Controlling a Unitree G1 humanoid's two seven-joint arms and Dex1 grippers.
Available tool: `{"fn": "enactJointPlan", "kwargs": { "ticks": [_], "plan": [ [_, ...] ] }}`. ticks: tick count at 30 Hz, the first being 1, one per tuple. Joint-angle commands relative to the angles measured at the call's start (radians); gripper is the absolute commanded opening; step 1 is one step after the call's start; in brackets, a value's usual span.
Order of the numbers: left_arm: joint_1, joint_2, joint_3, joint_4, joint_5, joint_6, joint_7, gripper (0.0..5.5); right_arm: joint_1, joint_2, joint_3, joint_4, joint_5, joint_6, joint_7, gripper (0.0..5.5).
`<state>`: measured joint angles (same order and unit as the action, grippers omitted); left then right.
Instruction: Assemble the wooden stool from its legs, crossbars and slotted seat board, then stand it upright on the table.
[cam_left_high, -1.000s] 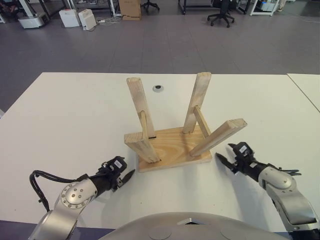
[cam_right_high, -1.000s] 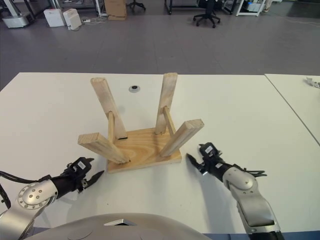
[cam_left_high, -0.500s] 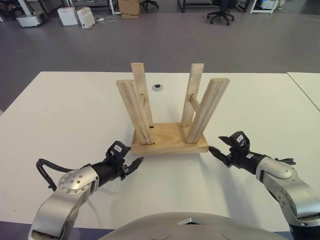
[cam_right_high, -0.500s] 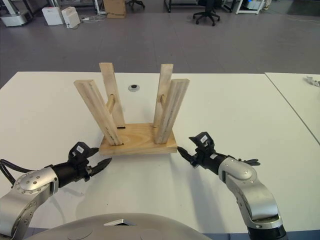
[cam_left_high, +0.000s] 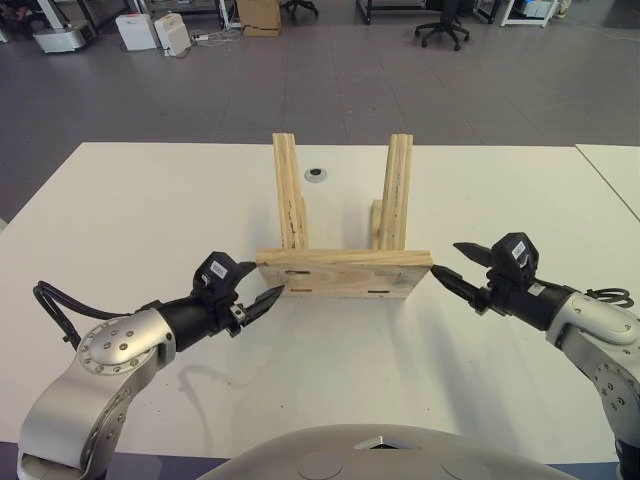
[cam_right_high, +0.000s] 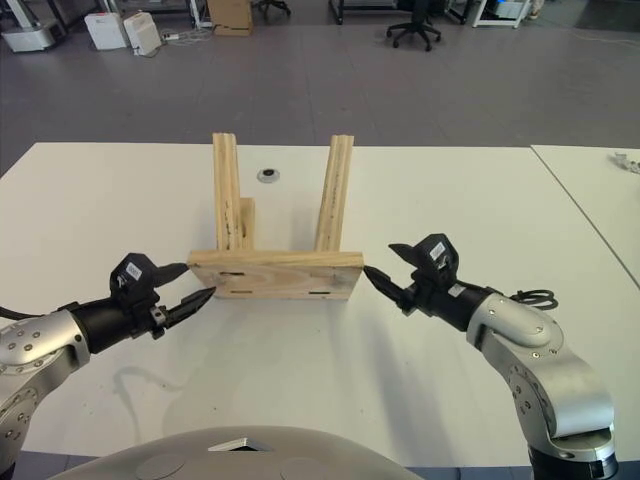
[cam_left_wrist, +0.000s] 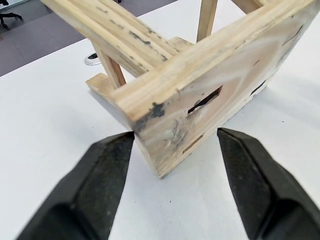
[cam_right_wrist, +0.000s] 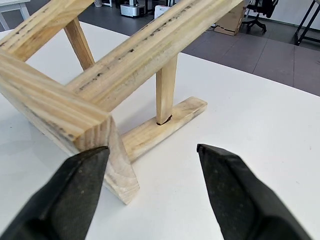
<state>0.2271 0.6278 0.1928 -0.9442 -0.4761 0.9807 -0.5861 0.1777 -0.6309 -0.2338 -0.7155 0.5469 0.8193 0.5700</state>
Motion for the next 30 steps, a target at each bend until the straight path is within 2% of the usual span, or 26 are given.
{"fn": "enactJointPlan", "kwargs": {
  "ticks": [1, 4, 6, 10, 14, 16, 17, 24, 27, 30],
  "plan": [
    [0.045, 0.085, -0.018, 0.056, -0.016, -0.106, -0.122, 3.04, 0.022, -0.112, 0.058, 0.08, -0.075, -0.099, 0.106, 3.3],
    [0.049, 0.201, 0.017, 0.2, 0.043, -0.245, -0.247, 3.04, 0.011, -0.246, -0.008, 0.204, -0.099, -0.185, 0.259, 3.3],
    [-0.01, 0.255, 0.01, 0.314, 0.047, -0.33, -0.335, 3.04, -0.03, -0.305, -0.003, 0.257, -0.053, -0.233, 0.41, 3.3],
    [-0.221, 0.258, -0.143, 0.513, 0.066, -0.449, -0.479, 3.04, -0.227, -0.303, 0.183, 0.434, -0.092, -0.342, 0.61, 3.3],
    [-0.399, 0.178, -0.311, 0.685, 0.105, -0.523, -0.561, 3.04, -0.394, -0.23, 0.346, 0.611, -0.195, -0.442, 0.675, 3.3],
    [-0.441, 0.162, -0.356, 0.74, 0.123, -0.563, -0.598, 2.72, -0.444, -0.207, 0.406, 0.685, -0.253, -0.497, 0.697, 3.3],
    [-0.454, 0.162, -0.369, 0.757, 0.125, -0.575, -0.619, 2.56, -0.462, -0.193, 0.419, 0.71, -0.264, -0.512, 0.704, 3.12],
    [-0.48, 0.163, -0.441, 0.864, 0.221, -0.722, -0.684, 1.46, -0.498, -0.149, 0.448, 0.794, -0.3, -0.59, 0.728, 1.85],
    [-0.513, 0.117, -0.429, 0.892, 0.191, -0.746, -0.688, 1.38, -0.515, -0.107, 0.415, 0.785, -0.25, -0.581, 0.727, 1.47],
    [-0.582, 0.106, -0.337, 0.817, 0.024, -0.607, -0.709, 1.38, -0.594, -0.086, 0.332, 0.716, -0.107, -0.443, 0.743, 1.47]
  ]
}}
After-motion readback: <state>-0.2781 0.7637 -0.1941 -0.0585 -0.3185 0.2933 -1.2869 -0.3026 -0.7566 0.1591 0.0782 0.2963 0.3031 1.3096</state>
